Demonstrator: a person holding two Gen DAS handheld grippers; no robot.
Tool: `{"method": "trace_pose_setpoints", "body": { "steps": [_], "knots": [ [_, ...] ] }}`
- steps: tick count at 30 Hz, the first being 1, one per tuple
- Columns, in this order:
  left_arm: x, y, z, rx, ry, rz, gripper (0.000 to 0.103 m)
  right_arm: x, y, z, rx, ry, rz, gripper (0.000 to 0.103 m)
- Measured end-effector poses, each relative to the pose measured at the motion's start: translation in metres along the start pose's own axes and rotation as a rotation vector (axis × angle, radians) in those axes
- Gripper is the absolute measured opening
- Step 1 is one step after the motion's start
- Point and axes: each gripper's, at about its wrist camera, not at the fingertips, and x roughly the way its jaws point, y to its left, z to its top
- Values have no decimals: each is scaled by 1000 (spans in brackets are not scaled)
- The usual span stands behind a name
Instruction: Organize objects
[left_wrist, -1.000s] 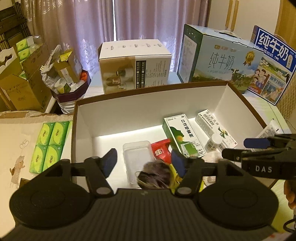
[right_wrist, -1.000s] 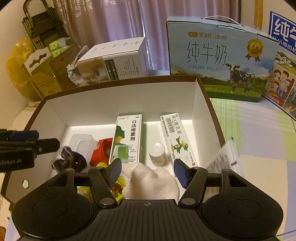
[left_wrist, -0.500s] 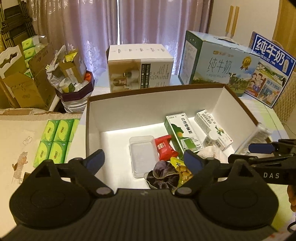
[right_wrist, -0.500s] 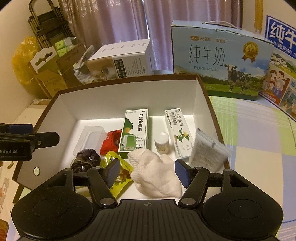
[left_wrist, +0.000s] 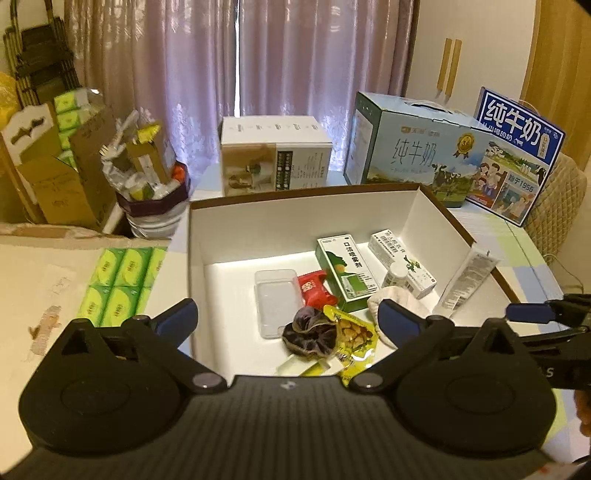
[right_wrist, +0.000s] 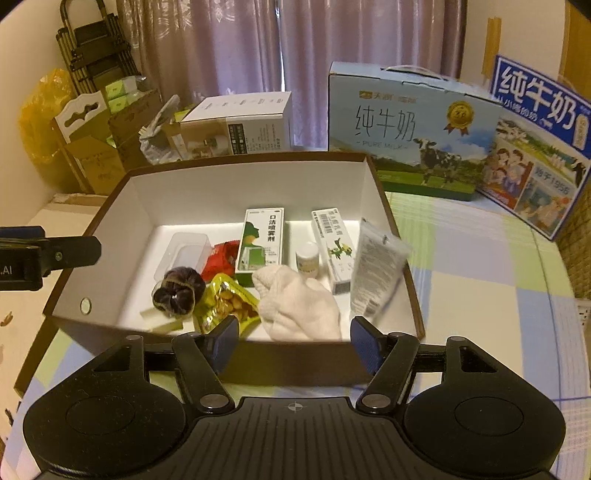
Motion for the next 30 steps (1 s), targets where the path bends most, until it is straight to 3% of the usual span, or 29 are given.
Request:
{"method": "trace_pose_setpoints", "body": {
  "steps": [6, 11, 30],
  "knots": [
    [-33, -2, -21, -32, -12, 9, 102, -21, -2, -13, -9, -1, 24, 65],
    [-59, -14, -41, -59, 6, 61, 102, -41, -6, -27, -44, -15, 61, 65],
    [-133, -84, -130, -137, 104, 134, 102, -112, -39, -106, -94, 4, 189, 66]
  ]
}}
